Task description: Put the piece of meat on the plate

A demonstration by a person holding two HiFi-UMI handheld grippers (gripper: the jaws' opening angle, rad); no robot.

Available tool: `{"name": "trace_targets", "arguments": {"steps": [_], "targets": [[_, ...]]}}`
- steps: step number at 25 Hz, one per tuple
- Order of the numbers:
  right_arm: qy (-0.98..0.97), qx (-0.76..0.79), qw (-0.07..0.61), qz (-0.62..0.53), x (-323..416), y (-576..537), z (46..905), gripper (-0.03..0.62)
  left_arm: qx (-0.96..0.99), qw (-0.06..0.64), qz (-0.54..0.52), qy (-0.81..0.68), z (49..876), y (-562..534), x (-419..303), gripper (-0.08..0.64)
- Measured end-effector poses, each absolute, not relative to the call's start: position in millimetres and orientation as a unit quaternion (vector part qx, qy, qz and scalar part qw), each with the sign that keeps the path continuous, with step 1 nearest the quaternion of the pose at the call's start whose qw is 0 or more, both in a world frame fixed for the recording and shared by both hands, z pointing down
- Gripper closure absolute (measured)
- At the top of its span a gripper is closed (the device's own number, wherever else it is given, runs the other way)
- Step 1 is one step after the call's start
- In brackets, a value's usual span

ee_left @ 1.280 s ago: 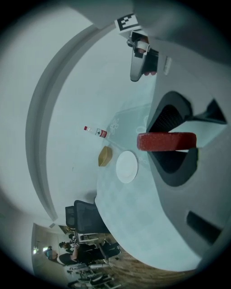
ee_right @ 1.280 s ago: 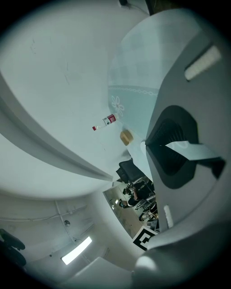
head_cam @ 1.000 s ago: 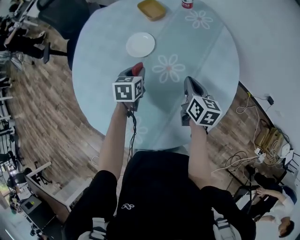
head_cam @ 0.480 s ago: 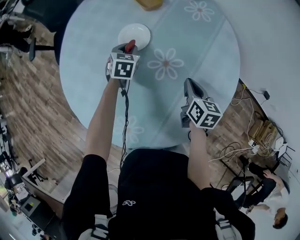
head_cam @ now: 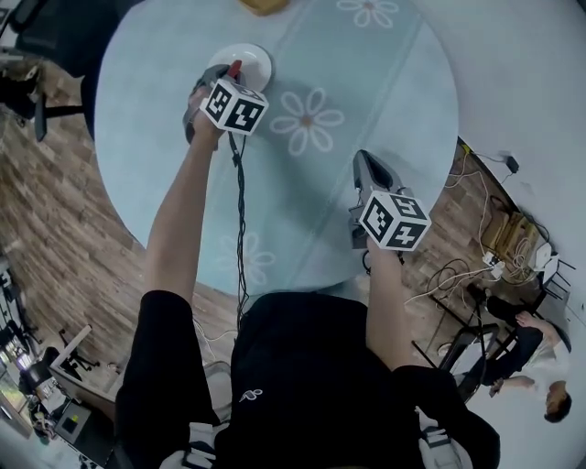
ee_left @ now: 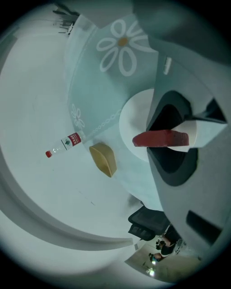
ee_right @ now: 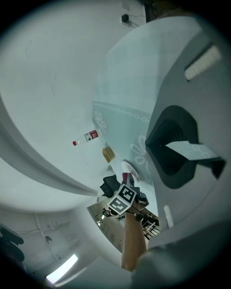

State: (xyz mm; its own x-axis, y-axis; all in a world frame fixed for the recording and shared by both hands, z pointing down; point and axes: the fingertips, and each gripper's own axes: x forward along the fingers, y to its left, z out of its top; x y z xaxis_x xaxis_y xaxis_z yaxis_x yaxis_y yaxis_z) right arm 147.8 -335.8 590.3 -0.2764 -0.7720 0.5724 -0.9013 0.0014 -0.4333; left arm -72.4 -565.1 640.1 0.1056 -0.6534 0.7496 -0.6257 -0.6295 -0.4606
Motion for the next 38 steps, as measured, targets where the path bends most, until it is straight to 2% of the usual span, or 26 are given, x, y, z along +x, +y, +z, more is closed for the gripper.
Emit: {"name": "trace_targets", "arguments": {"steps": [6, 9, 13, 16, 18, 24, 27, 30, 31, 38], "targets": [[-0.699, 0.605, 0.081, 0.372, 158.4, -326.6, 584.2, 0.586, -0.748, 0.036, -0.529, 0.399, 653.8, -547.1, -56.9, 0.386], [-0.702, 0.605, 0.081, 0.367, 156.7, -324.1, 579.3, 0.586, -0.752, 0.047, -0.536, 0.381, 653.7, -540.8, -52.7, 0.372], [-0.708, 0.605, 0.076, 0.356, 155.4, -315.6, 565.5, 0.586, -0.774, -0.008, -0.509, 0.376, 638.9, -529.0, -49.7, 0.288], [-0.713, 0.606, 0.064, 0.346, 158.7, -310.5, 551.3, 0.586, -0.789, -0.031, -0.461, 0.406, 612.4, -515.7, -52.4, 0.289], [-0.72, 0.605, 0.055, 0.336, 158.5, -309.3, 539.2, 0.586, -0.8, -0.051, -0.411, 0.434, 587.5, -500.3, -52.9, 0.3], [-0.768, 0.569, 0.023, 0.295, 128.4, -300.6, 486.6, 0.586, -0.806, -0.133, -0.262, 0.514, 517.6, -411.3, -64.5, 0.41], [-0.8, 0.537, 0.005, 0.266, 104.2, -291.7, 458.0, 0.586, -0.802, -0.156, -0.196, 0.543, 488.9, -361.1, -71.5, 0.441], [-0.826, 0.511, -0.007, 0.239, 82.0, -281.6, 432.2, 0.586, -0.78, -0.174, -0.13, 0.586, 453.0, -318.6, -83.1, 0.526], [-0.833, 0.504, -0.011, 0.229, 75.5, -279.6, 422.7, 0.586, -0.77, -0.176, -0.113, 0.603, 440.9, -307.8, -86.8, 0.563], [-0.872, 0.466, -0.02, 0.147, 27.6, -283.9, 360.8, 0.588, -0.768, -0.115, -0.053, 0.628, 365.1, -287.3, -88.2, 0.565]]}}
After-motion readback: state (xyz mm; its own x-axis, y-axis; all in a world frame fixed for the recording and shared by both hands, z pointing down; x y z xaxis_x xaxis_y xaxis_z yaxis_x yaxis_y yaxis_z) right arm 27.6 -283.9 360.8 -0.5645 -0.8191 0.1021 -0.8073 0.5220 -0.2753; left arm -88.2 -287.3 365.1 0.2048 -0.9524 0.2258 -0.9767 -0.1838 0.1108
